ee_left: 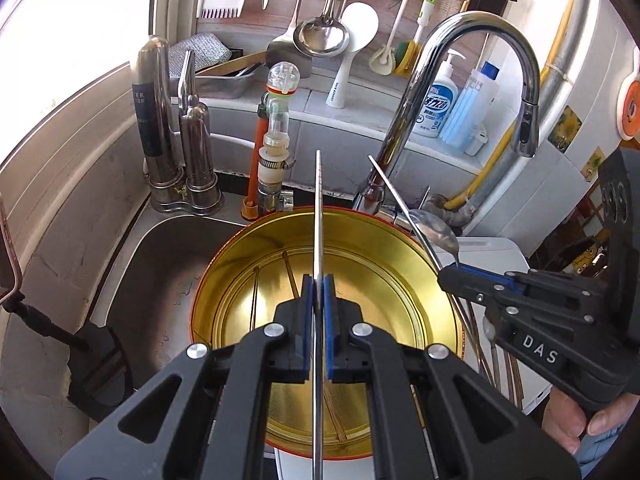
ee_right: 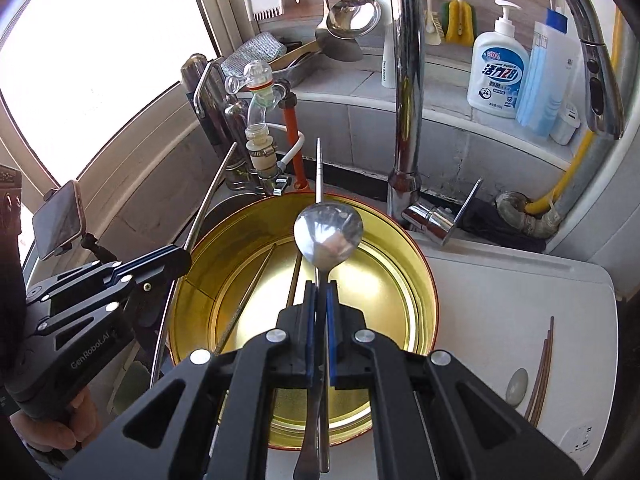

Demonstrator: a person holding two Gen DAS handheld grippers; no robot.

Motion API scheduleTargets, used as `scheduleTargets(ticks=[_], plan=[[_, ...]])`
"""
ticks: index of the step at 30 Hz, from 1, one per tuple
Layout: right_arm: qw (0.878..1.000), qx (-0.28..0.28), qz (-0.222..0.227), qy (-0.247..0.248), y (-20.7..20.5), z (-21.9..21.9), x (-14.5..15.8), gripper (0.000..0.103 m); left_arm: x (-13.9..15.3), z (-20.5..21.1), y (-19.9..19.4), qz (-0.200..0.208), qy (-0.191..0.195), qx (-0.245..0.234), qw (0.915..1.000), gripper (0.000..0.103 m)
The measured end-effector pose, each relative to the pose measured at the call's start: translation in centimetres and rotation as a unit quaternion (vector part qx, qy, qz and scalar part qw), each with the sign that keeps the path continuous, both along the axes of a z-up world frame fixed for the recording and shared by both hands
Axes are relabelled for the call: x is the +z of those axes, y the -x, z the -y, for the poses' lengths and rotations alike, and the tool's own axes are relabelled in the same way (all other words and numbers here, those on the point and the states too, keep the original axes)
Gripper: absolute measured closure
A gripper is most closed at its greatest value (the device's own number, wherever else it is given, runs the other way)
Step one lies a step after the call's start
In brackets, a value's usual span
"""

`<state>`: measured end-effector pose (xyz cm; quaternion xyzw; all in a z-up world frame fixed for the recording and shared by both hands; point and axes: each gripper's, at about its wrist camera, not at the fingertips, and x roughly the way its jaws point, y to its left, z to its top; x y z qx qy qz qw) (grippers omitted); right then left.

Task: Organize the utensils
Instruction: 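Carry the held spoon and chopstick over the red tin, then open the left gripper releasing the chopstick while the right releases the spoon into the tin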

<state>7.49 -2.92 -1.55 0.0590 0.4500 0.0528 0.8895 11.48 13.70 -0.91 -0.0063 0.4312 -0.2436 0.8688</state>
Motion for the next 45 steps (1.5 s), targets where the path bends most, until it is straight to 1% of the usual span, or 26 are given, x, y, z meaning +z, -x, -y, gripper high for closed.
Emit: scheduleTargets(ticks=[3,6,9,14,17,20,24,32,39,42,43,44,45], plan=[[1.0,-0.002,-0.008,0.004,-1.2,-0.6,-0.6,0.097,-0.9,0.8,-1.3,-0.013,0.0,-0.015,0.9998,0.098],[1.0,-0.006,-0.028,0.008,-2.2,-0.6,-2.0,0.097,-2.8,1.6,-2.6,-0.038,-0.004,-0.022,0.999,0.098],[0.998,-0.011,-0.053,0.01,-3.1,-0.4,-3.7,0.097,-4.6,2.1,-3.3,-0.062,-0.008,-0.025,0.9977,0.098],[0.996,0.0,-0.087,0.012,-4.0,-0.7,-6.2,0.097,-6.8,2.5,-4.0,-0.087,-0.024,-0.029,0.9955,0.098],[0.995,0.004,-0.104,0.01,-4.7,-0.8,-7.5,0.097,-8.0,2.6,-4.4,-0.104,-0.024,-0.026,0.994,0.098],[0.993,0.002,-0.118,0.01,-5.3,-0.6,-8.5,0.097,-9.0,2.7,-4.9,-0.115,-0.03,-0.023,0.9926,0.098],[0.991,0.0,-0.134,0.003,-6.0,-0.2,-9.7,0.097,-9.8,2.8,-4.9,-0.12,-0.043,-0.027,0.9915,0.098],[0.99,0.005,-0.144,0.001,-6.7,-0.4,-10.4,0.097,-10.8,3.1,-4.8,-0.13,-0.052,-0.037,0.9894,0.098],[0.989,0.009,-0.145,0.003,-7.0,-1.0,-10.5,0.097,-11.0,2.7,-4.6,-0.132,-0.058,-0.034,0.989,0.097],[0.99,0.003,-0.138,-0.002,-6.7,-1.2,-9.7,0.096,-11.0,3.2,-4.3,-0.126,-0.086,-0.038,0.9876,0.095],[0.992,-0.002,-0.127,-0.005,-6.5,-1.1,-9.3,0.094,-11.0,3.1,-4.3,-0.125,-0.088,-0.035,0.9876,0.092],[0.993,-0.006,-0.117,-0.004,-6.5,-0.8,-8.8,0.084,-10.9,3.1,-4.3,-0.125,-0.087,-0.034,0.9878,0.077],[0.994,-0.009,-0.108,-0.001,-6.4,-0.8,-8.5,0.071,-10.8,3.0,-4.3,-0.123,-0.087,-0.031,0.9881,0.053]])
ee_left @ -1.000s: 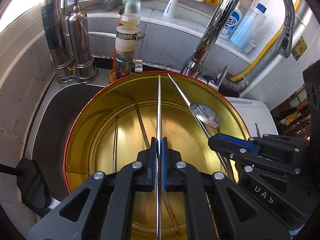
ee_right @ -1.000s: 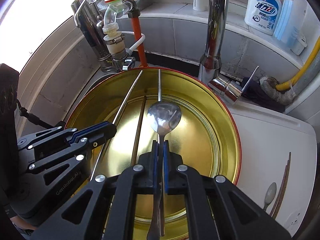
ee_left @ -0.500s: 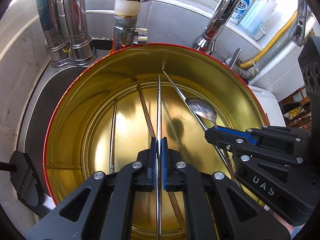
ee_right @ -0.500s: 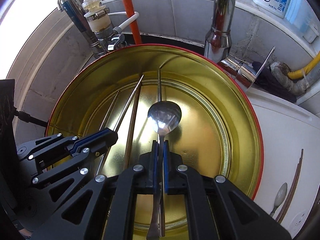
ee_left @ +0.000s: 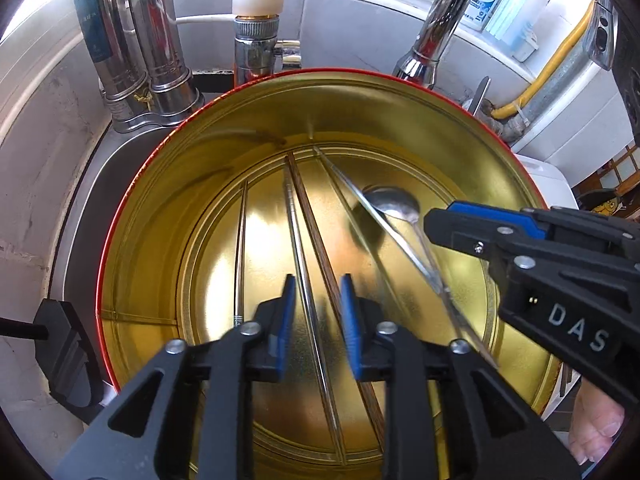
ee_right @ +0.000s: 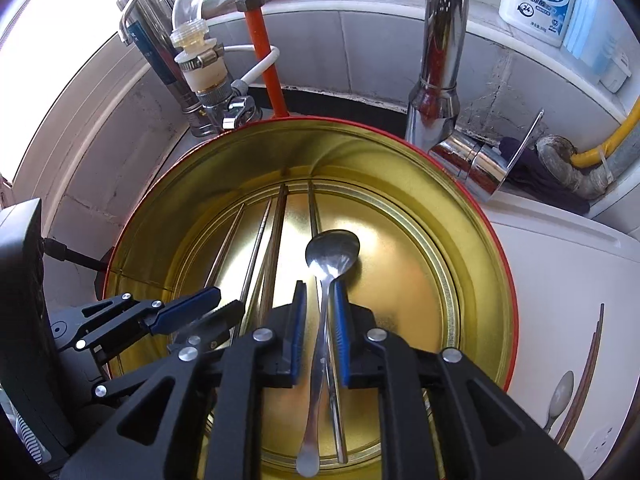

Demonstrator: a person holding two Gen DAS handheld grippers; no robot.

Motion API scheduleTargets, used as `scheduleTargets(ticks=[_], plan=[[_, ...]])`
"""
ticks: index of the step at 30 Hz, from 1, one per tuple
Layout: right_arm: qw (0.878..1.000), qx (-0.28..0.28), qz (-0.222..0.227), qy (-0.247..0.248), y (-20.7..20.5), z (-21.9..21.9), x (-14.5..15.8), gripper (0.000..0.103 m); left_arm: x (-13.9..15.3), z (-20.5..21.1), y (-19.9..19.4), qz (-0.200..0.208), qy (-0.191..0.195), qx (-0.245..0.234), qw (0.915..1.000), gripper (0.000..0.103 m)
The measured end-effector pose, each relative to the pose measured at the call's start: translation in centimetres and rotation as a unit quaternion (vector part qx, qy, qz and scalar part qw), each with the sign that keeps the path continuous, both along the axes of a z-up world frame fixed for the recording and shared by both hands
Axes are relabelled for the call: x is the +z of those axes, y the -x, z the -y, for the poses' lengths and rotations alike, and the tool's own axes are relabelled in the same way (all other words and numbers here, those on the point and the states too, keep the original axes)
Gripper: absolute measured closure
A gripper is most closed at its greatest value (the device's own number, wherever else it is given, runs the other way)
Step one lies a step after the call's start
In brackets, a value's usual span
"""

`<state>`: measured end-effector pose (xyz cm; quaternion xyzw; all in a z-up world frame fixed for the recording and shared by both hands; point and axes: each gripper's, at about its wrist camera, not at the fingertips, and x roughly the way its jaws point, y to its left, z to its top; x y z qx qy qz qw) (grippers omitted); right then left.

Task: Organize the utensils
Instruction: 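Open the left gripper releasing the chopstick while the right releases the spoon into the tin, then move both grippers back to the remaining utensils on the board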

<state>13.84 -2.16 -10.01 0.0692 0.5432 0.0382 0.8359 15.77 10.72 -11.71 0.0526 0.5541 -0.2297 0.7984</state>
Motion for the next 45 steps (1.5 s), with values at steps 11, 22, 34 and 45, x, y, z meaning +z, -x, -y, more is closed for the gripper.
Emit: scheduleTargets(ticks=[11,22,34,45], plan=[[1.0,0.008,0.017,0.006,0.5,-0.3,1.0,0.051,0.6,0.3,0.6,0.014,0.001,-0.005,0.9999,0.045],[1.0,0.004,0.023,0.002,1.3,0.1,1.3,0.051,1.0,0.0,1.5,0.02,0.002,-0.005,0.9998,0.045],[0.999,-0.005,0.036,-0.002,3.3,0.4,2.3,0.05,1.8,0.0,3.0,0.028,0.003,-0.004,0.9996,0.045],[0.997,-0.026,0.072,-0.024,5.7,1.2,4.0,0.012,3.5,-0.1,4.8,0.05,0.024,0.001,0.9984,0.031]])
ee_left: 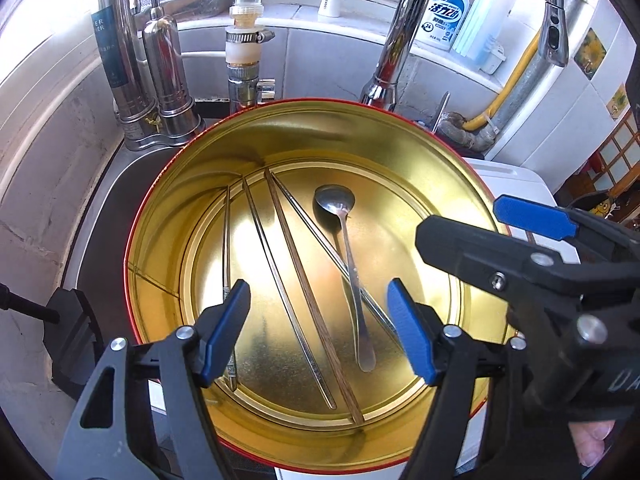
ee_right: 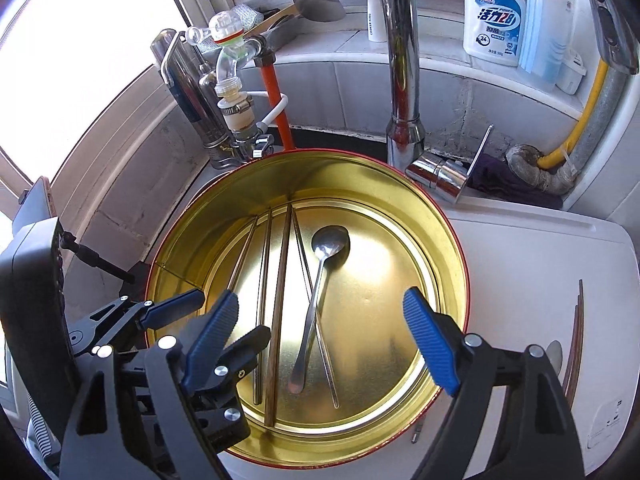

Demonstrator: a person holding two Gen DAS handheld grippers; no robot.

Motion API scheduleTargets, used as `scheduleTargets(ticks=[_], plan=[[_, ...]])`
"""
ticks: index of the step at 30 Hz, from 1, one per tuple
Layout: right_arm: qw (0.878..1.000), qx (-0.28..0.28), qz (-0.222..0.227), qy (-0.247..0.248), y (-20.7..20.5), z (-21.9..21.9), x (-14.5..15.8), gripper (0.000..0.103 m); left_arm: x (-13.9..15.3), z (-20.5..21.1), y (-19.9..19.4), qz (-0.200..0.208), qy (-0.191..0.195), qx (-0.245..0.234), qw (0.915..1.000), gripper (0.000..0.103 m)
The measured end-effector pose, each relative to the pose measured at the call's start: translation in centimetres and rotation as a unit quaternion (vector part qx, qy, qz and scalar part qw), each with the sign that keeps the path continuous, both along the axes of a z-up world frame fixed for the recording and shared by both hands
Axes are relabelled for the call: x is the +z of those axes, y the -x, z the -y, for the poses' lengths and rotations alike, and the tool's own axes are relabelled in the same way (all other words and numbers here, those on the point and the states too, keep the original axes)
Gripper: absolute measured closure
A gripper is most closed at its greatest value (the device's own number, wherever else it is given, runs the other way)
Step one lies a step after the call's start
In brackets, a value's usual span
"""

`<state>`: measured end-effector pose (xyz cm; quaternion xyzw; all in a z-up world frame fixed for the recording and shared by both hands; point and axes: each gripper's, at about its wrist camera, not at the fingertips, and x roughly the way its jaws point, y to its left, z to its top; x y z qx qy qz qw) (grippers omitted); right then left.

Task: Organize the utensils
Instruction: 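Move both grippers back to the remaining utensils on the board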

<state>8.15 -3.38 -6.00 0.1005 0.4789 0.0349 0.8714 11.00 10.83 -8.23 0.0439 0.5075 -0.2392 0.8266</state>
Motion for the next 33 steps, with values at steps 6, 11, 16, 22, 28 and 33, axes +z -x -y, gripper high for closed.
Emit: scheduleTargets(ticks=[6,11,16,22,28,33], plan=[[0.999,-0.006,0.038,-0.025,1.9,1.7,1.3,0.012,1.1,0.5,1.7,0.018,0.001,0.016,0.9997,0.027],[0.997,-0.025,0.066,-0.035,4.4,5.2,2.2,0.012,2.1,2.4,3.7,0.035,0.006,0.02,0.9992,0.027],[0.995,-0.058,0.074,-0.041,7.3,10.2,2.6,0.012,3.2,5.4,5.7,0.04,0.018,0.006,0.999,0.027],[0.99,-0.106,0.077,-0.046,10.2,16.0,2.5,0.012,3.6,9.1,7.3,0.044,0.013,-0.013,0.9989,0.027],[0.985,-0.151,0.067,-0.046,12.1,20.9,1.9,0.012,3.0,13.1,9.2,0.042,0.01,-0.062,0.9972,0.027],[0.984,-0.169,0.034,-0.038,13.0,23.5,0.1,0.012,1.8,16.9,10.8,0.028,0.004,-0.118,0.9926,0.027]])
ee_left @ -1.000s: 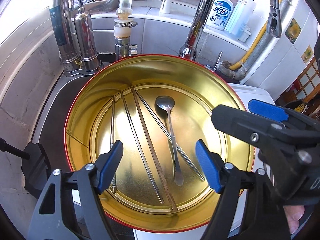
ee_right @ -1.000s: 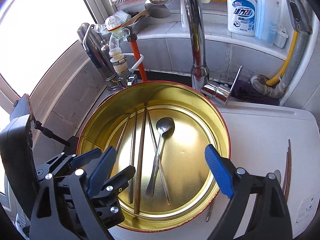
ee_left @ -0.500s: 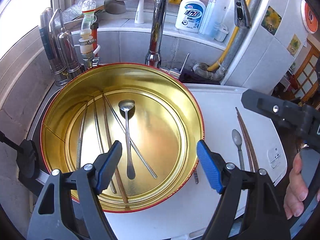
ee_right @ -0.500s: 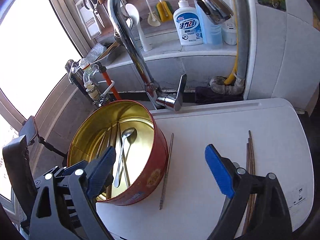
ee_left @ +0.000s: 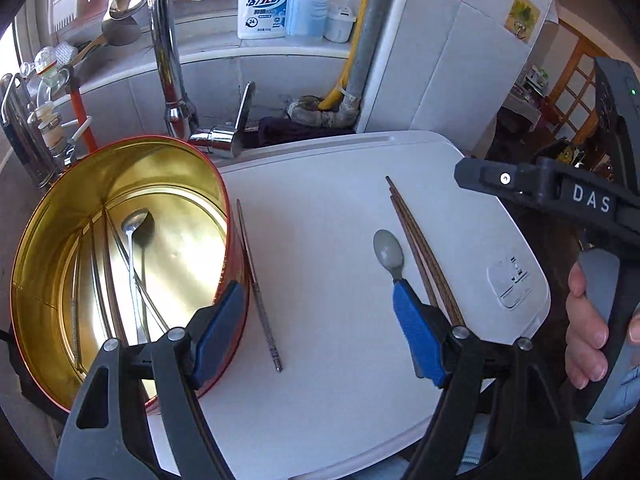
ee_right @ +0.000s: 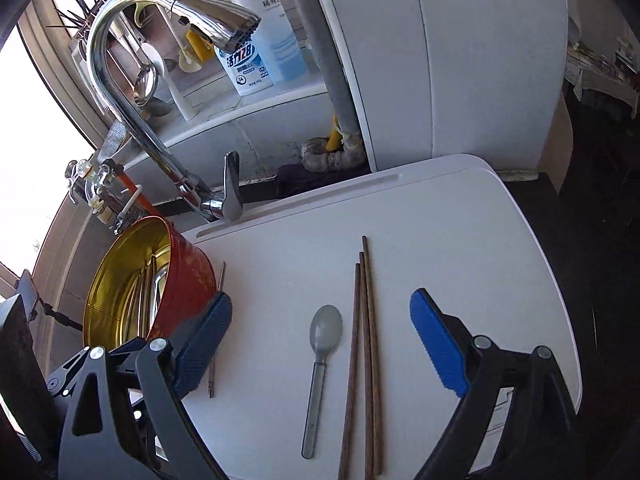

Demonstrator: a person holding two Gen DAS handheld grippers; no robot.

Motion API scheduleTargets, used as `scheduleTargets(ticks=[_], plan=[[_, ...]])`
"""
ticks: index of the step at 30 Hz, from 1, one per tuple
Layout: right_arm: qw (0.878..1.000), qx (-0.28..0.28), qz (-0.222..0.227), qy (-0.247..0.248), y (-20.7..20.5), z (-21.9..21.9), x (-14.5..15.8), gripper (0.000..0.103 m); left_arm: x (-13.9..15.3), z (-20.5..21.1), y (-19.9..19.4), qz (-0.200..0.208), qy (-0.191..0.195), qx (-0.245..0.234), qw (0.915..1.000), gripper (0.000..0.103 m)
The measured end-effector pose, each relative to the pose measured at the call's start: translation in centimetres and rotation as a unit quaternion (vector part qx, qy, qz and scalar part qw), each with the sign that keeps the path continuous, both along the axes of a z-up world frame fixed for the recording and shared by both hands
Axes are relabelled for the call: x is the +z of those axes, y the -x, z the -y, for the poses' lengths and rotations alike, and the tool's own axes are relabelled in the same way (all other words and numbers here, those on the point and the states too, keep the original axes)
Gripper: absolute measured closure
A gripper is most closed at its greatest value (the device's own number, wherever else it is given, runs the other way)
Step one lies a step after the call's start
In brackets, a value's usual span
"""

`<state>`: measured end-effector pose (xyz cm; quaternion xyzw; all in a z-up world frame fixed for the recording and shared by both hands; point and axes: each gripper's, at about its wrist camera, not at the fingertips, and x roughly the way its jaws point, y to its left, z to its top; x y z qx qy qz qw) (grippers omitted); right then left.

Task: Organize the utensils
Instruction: 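Move both grippers back to the remaining utensils on the board, then grasp a wooden chopstick with the right gripper while the left grasps the grey plastic spoon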

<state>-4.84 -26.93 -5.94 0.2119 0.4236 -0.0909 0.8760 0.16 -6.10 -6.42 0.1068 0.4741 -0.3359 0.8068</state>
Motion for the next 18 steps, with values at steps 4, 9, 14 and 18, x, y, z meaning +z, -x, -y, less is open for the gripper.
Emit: scheduleTargets(ticks=[4,9,14,18], plan=[[1.0,0.007,-0.028,0.003,0.3,1.0,-1.8,0.012,-1.8,2.1,0.6,-0.017,-0.006,-0.023,0.9996,0.027],[0.997,0.024,-0.072,0.012,0.4,1.6,-4.5,0.041,-4.2,3.7,1.2,-0.03,-0.027,-0.038,0.9984,0.034],[0.993,0.043,-0.102,0.041,0.6,1.3,-6.4,0.06,-5.9,4.8,1.6,-0.054,-0.03,-0.049,0.9969,0.041],[0.991,0.061,-0.11,0.047,0.9,1.2,-7.0,0.067,-6.5,5.9,2.5,-0.06,-0.028,-0.07,0.9953,0.041]])
